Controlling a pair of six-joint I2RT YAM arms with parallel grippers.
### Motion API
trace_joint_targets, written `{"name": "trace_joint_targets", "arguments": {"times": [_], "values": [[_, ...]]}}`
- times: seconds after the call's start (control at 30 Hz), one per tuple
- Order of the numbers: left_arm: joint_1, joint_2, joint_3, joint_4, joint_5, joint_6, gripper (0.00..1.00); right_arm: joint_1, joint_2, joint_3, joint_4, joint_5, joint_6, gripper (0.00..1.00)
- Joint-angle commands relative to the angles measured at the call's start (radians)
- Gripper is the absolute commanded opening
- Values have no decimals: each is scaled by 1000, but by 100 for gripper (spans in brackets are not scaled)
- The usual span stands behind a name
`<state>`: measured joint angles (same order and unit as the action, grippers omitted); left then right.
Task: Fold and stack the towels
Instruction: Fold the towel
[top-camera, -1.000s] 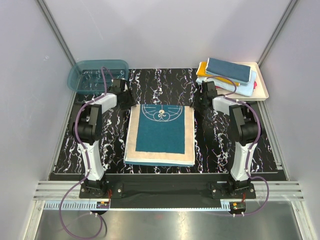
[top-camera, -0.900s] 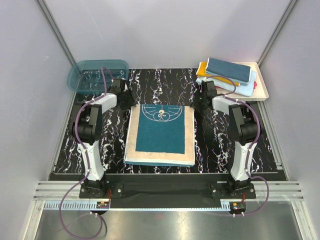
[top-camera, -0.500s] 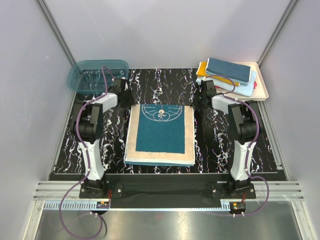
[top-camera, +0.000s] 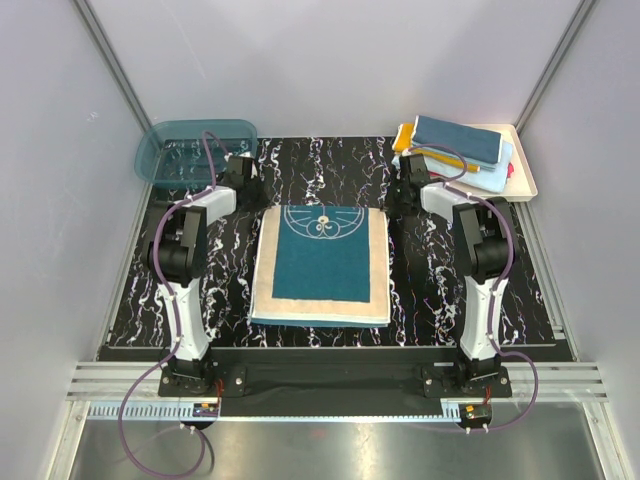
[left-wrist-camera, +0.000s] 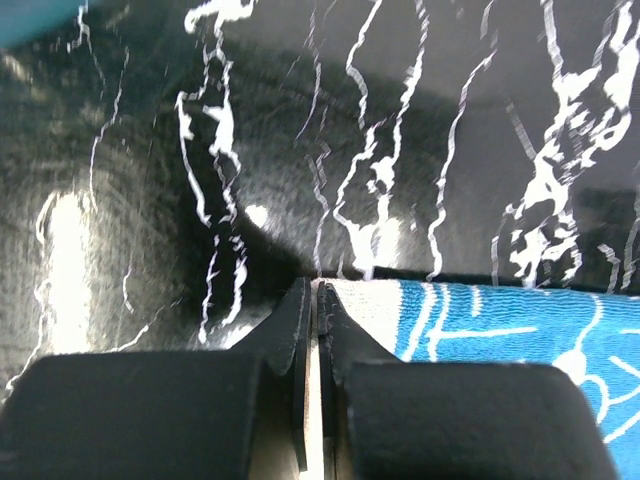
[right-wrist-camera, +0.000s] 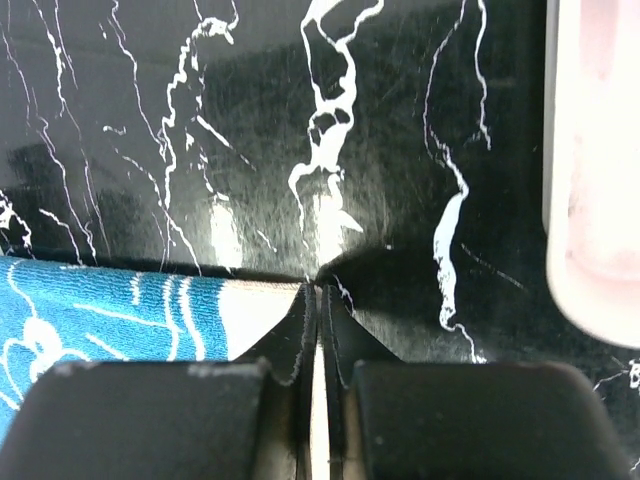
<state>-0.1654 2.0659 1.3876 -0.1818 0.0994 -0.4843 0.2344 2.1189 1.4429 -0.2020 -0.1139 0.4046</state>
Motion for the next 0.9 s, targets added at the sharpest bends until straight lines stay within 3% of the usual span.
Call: {"name": "trace_joint_targets", "arguments": {"times": [0.0, 0.27, 0.5, 0.87], "values": [[-2, -30, 25, 140, 2, -39, 0, 8, 12, 66, -13, 46, -26, 1], [4, -64, 89, 223, -36, -45, 0, -6, 27, 218, -25, 66, -47, 0], [27, -95, 140, 216, -17, -68, 0, -14, -42, 252, -33, 76, -63, 0], [23, -245, -68, 156, -78, -142, 0, -15, -253, -36, 42, 53, -4, 0]]}}
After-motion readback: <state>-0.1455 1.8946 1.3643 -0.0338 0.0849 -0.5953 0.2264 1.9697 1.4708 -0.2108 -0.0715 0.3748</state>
